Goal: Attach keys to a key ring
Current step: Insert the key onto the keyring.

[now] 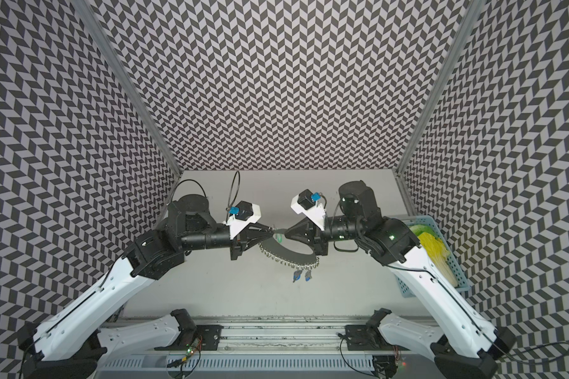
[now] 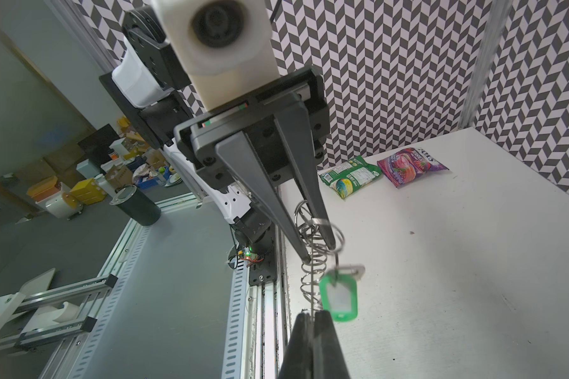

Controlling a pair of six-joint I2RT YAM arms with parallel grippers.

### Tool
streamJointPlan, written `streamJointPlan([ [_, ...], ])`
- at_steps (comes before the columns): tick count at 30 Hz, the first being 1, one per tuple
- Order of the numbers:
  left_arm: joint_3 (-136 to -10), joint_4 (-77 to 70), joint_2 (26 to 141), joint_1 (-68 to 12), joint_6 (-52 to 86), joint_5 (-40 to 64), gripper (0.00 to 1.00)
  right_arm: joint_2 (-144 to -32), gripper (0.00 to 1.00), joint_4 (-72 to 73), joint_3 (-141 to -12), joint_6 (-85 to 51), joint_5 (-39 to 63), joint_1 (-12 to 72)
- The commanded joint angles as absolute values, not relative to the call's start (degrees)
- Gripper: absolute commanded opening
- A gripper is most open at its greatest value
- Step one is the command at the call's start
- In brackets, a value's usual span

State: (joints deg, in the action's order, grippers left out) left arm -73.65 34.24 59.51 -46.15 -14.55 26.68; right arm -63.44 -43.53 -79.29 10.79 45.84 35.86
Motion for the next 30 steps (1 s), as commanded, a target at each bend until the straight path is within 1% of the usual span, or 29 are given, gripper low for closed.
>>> streamJointPlan([
  [1,-73.0,36.8,59.1,-46.6,-16.6,23.8,0.19,-64.0,0.0,-42.7,-82.4,11.2,45.0,35.5],
  [9,-73.3,36.8,59.8,-46.7,-17.1,23.3,0.15,-63.9,0.0,-43.2,-82.0,11.7,44.8,35.5],
  [23,-74.1,35.4,61.0,-46.8,-17.3,22.2,0.15,-64.7,0.0,-44.0,-83.0,12.7,44.8,35.5],
  [25,-73.8,34.6,61.1,-46.9,-17.1,22.6,0.12,-64.9,0.0,-44.4,-83.3,12.8,44.7,35.5],
  [28,-73.3,33.4,61.5,-46.9,-16.7,24.0,0.02,-65.0,0.0,-44.8,-83.7,13.0,44.2,35.5],
  [29,-73.2,33.0,61.8,-46.9,-16.4,24.5,0.0,-65.0,0.0,-44.8,-83.8,13.0,44.0,35.5],
  [30,-73.1,32.6,61.9,-46.8,-16.2,24.9,0.0,-65.1,0.0,-44.9,-83.8,13.0,43.8,35.5],
])
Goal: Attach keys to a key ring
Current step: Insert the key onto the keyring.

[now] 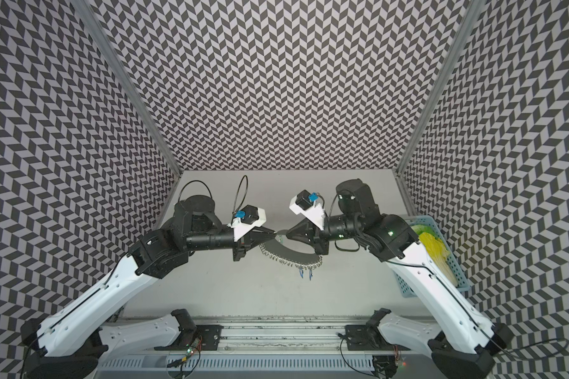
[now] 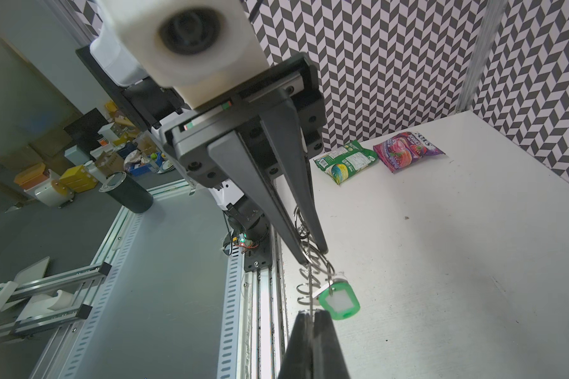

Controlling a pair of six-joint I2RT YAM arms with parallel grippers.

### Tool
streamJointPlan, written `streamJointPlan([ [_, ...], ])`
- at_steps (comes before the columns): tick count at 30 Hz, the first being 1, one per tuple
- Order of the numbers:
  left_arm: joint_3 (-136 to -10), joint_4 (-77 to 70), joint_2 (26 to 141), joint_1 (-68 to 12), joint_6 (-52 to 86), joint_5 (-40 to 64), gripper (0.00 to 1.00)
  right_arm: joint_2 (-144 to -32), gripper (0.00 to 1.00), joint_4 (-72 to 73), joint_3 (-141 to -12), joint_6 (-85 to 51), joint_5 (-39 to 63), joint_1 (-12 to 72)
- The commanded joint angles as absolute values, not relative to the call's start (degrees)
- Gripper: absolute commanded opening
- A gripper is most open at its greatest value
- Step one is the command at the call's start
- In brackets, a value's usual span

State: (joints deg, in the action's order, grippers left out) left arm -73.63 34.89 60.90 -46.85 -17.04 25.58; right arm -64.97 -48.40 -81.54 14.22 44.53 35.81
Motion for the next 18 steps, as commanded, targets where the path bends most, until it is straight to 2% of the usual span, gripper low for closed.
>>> streamJointPlan([
  [1,-72.9,32.1,61.9,-46.9,-15.9,25.2,0.0,-65.2,0.0,-45.1,-84.0,13.1,43.7,35.5],
  [13,-65.1,15.7,56.4,-46.8,-8.9,23.5,0.0,-65.9,0.0,-44.8,-84.2,11.1,43.5,35.5],
  [18,-64.4,14.0,55.7,-46.8,-8.3,23.1,0.0,-66.2,0.0,-44.8,-84.9,10.6,43.7,35.5],
])
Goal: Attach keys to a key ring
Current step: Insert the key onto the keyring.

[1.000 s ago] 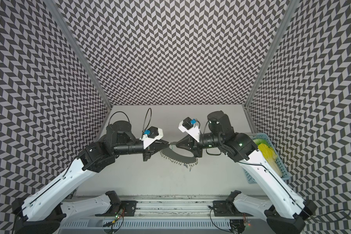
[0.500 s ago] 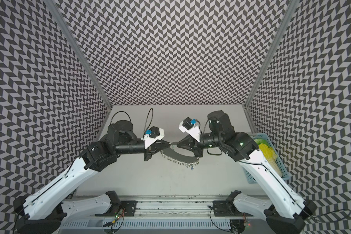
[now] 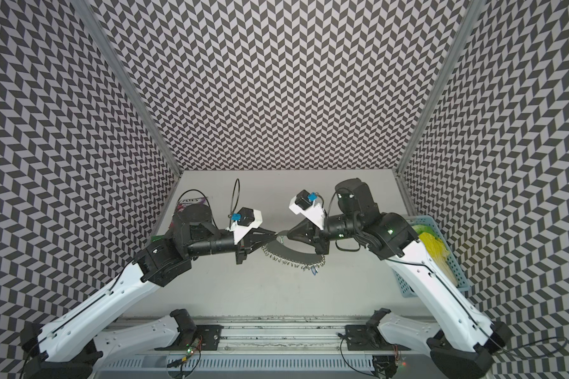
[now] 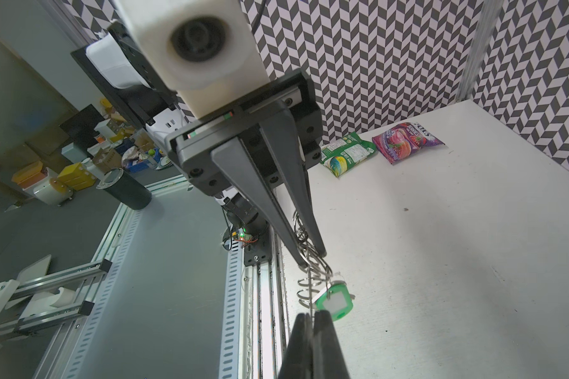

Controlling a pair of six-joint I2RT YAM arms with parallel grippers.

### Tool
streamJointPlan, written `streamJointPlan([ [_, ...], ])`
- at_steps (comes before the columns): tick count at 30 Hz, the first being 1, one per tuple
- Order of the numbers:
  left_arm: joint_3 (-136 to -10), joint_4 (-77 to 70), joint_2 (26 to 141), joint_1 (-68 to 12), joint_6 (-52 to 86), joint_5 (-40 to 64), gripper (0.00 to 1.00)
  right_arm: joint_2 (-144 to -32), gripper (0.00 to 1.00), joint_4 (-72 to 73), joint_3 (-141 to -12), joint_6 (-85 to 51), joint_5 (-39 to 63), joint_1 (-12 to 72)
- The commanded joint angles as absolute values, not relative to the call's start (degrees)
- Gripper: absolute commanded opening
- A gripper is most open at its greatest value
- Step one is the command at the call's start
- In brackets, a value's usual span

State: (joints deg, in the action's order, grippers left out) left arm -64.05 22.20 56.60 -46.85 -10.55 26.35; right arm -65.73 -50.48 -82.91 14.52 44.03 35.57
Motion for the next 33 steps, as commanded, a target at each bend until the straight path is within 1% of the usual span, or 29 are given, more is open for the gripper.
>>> streamJointPlan([
  [1,-64.4,14.1,55.6,-46.8,-8.3,23.1,0.0,-66.2,0.0,-44.9,-85.1,10.5,43.5,35.5],
  [14,-62.6,12.6,53.7,-46.8,-7.6,23.1,0.0,-66.7,0.0,-43.7,-85.9,8.3,44.8,35.5],
  [25,-64.1,16.7,54.2,-46.8,-12.2,22.1,0.0,-69.1,0.0,-47.5,-90.0,9.8,43.9,35.6],
  [33,-63.7,11.4,53.7,-46.8,-13.4,19.0,0.0,-69.0,0.0,-45.0,-86.8,8.3,44.4,35.7],
])
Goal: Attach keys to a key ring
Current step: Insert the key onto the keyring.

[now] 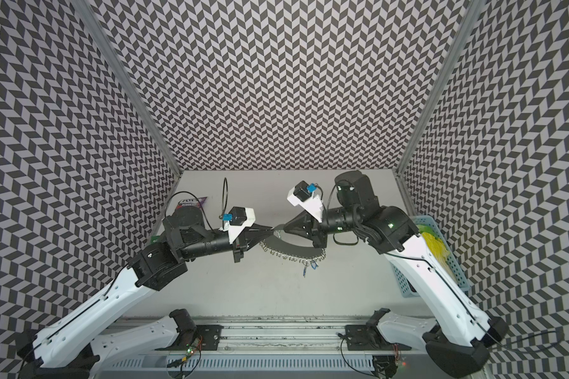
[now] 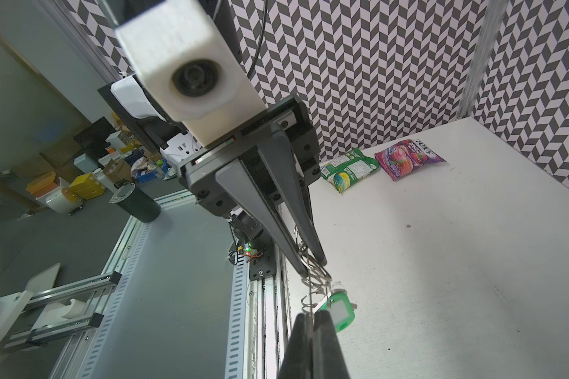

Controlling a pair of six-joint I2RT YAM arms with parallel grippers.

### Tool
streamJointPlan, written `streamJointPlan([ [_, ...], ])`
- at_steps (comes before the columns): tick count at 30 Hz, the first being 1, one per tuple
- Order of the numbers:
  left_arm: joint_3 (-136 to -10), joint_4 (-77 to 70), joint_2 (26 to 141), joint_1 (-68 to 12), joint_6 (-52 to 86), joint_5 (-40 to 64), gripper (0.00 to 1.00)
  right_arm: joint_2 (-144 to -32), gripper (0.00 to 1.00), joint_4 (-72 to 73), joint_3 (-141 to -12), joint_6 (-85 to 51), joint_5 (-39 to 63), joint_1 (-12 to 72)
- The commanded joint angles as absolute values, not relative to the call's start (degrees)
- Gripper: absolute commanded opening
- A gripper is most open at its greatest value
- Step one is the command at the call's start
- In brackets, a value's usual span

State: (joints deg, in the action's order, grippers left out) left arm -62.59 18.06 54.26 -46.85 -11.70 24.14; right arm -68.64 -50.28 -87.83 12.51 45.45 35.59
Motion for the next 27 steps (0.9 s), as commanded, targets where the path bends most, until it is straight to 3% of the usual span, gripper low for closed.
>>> streamJointPlan([
  [1,-63.6,10.8,53.6,-46.8,-13.4,18.7,0.0,-68.9,0.0,-44.7,-86.7,8.2,44.4,35.7],
  [10,-63.2,12.9,54.9,-46.9,-16.9,18.5,0.0,-71.0,0.0,-46.1,-91.4,9.1,44.6,35.7],
  [27,-60.1,8.5,58.1,-46.9,-23.5,11.1,0.0,-77.1,0.0,-54.0,-101.9,12.6,31.9,40.5],
])
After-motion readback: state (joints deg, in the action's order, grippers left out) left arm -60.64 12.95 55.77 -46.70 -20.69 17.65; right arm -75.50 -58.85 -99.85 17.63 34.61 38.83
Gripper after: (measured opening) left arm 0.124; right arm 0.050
